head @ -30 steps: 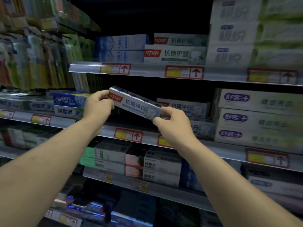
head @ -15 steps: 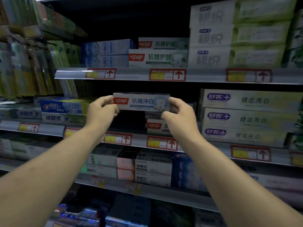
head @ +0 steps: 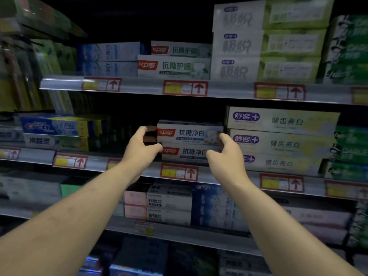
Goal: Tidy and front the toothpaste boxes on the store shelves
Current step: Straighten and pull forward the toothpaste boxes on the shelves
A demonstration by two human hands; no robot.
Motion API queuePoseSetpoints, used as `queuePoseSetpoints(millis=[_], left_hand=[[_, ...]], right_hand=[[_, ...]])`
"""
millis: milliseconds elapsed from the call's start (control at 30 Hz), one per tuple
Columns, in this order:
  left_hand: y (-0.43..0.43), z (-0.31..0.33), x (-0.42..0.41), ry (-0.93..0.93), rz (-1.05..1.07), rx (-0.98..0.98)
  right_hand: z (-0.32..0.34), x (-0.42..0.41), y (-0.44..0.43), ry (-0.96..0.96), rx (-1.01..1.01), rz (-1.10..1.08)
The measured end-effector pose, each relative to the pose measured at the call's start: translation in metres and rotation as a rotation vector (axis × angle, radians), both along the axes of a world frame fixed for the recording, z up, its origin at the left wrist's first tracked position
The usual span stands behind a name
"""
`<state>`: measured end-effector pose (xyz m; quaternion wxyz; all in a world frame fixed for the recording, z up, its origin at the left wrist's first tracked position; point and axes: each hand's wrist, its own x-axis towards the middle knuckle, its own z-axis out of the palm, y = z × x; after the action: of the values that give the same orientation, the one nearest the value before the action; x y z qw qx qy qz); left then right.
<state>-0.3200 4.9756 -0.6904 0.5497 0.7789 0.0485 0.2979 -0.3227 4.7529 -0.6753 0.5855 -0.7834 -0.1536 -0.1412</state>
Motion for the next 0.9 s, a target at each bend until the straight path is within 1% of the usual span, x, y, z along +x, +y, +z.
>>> queuePoseSetpoints(millis=[67, 233, 400, 500, 633, 700, 900], left_hand=[[-0.003, -0.002, 0.006, 0.012, 0.006, 0.002], [-0.002, -0.005, 0.021, 0.09, 0.046, 0.029], [0.002, -0.001, 0.035, 0.207, 0.008, 0.17], [0.007, 0.006, 0.035, 0.244, -0.028, 0.152], [0.018, 0.015, 0.03, 0.251, -0.086, 0.175], [0.028, 0.017, 0.028, 0.252, -0.081, 0.153], [0.045, 0.003, 0.03, 0.192, 0.034, 0.197]], right_hand=[[-0.005, -0.003, -0.004, -0.021, -0.018, -0.008], [-0.018, 0.001, -0.013, -0.014, 0.029, -0.002], [-0.021, 0.005, -0.016, -0.029, 0.019, -0.038], [-0.022, 0.008, -0.017, -0.04, 0.005, -0.055], [-0.026, 0.011, -0.017, -0.04, 0.001, -0.05], [-0.027, 0.011, -0.015, -0.043, -0.005, -0.051], [-0.024, 0.012, -0.006, -0.024, -0.086, -0.059]])
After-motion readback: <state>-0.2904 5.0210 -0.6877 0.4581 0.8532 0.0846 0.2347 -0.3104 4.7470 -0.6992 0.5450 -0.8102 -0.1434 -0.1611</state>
